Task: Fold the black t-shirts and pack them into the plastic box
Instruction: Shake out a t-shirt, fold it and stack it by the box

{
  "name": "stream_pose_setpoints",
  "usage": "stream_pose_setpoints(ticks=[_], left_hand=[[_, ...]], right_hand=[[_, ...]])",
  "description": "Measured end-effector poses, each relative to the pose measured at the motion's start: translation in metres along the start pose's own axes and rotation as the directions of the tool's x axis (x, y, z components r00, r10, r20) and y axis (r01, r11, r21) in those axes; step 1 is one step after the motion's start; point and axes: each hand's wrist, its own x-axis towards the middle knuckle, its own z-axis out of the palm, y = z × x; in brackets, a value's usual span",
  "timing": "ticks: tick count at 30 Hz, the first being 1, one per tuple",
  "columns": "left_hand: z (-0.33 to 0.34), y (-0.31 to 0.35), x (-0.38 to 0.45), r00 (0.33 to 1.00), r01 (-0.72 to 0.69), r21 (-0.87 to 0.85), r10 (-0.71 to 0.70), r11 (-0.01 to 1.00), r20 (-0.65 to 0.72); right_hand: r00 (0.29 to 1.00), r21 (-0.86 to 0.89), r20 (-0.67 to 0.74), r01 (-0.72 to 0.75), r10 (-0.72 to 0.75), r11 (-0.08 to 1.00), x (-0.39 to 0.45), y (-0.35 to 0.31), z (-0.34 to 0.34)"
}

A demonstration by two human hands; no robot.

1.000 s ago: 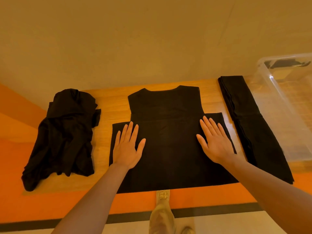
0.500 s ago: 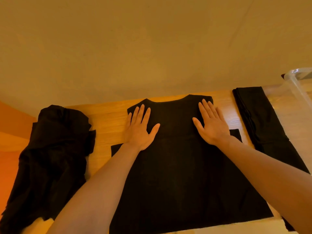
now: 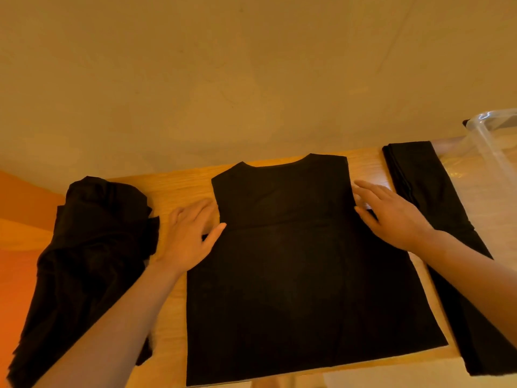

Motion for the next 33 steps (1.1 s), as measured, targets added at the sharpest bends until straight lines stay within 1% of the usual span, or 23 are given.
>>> stream_pose_setpoints(ticks=[3, 6, 8, 11, 14, 16, 18, 22, 24, 27, 30, 33], left_hand=[[-0.010, -0.020, -0.025, 0.999, -0.017, 0.031, 0.015, 0.999, 0.045], [-0.016, -0.024, -0.036, 1.000, 0.017, -0.008, -0.017, 1.000, 0.019], [-0.019, -0.021, -0.037, 0.997, 0.068, -0.062, -0.067, 0.996, 0.024], [-0.025, -0.014, -0.033, 0.982, 0.173, -0.116, -0.163, 0.978, 0.093], [-0.030, -0.009, -0.025, 0.959, 0.242, -0.109, -0.221, 0.964, 0.180], [-0.031, -0.009, -0.024, 0.942, 0.271, -0.107, -0.241, 0.956, 0.234], [-0.032, -0.009, -0.025, 0.931, 0.305, -0.114, -0.271, 0.945, 0.246], [-0.038, -0.007, -0.028, 0.918, 0.373, -0.162, -0.338, 0.913, 0.208], [-0.042, -0.005, -0.029, 0.914, 0.389, -0.144, -0.362, 0.910, 0.181], [-0.051, 0.000, -0.031, 0.895, 0.440, -0.190, -0.413, 0.878, 0.169], [-0.062, 0.008, -0.035, 0.909, 0.414, -0.237, -0.387, 0.879, 0.152], [-0.081, 0.019, -0.039, 0.927, 0.374, -0.279, -0.358, 0.884, 0.108]], right_hand=[[0.995, -0.116, 0.100, 0.015, -0.004, 0.993, -0.017, 0.018, -0.015], [0.985, -0.188, 0.165, -0.015, 0.046, 0.982, -0.022, 0.025, -0.023], [0.983, -0.191, 0.169, -0.044, 0.077, 0.981, -0.021, 0.025, -0.025], [0.969, -0.157, 0.191, -0.124, 0.154, 0.980, -0.014, 0.022, -0.028], [0.942, -0.123, 0.253, -0.193, 0.219, 0.973, -0.008, 0.020, -0.033], [0.936, -0.084, 0.269, -0.212, 0.227, 0.974, -0.009, 0.018, -0.035], [0.938, -0.043, 0.254, -0.232, 0.235, 0.972, -0.011, 0.017, -0.035], [0.937, 0.075, 0.217, -0.295, 0.273, 0.952, -0.018, 0.020, -0.038], [0.941, 0.159, 0.174, -0.319, 0.292, 0.934, -0.023, 0.023, -0.041], [0.941, 0.255, 0.126, -0.338, 0.315, 0.906, -0.033, 0.022, -0.047], [0.940, 0.340, 0.097, -0.339, 0.326, 0.877, -0.041, 0.017, -0.058], [0.935, 0.452, 0.076, -0.342, 0.346, 0.824, -0.049, 0.012, -0.072]])
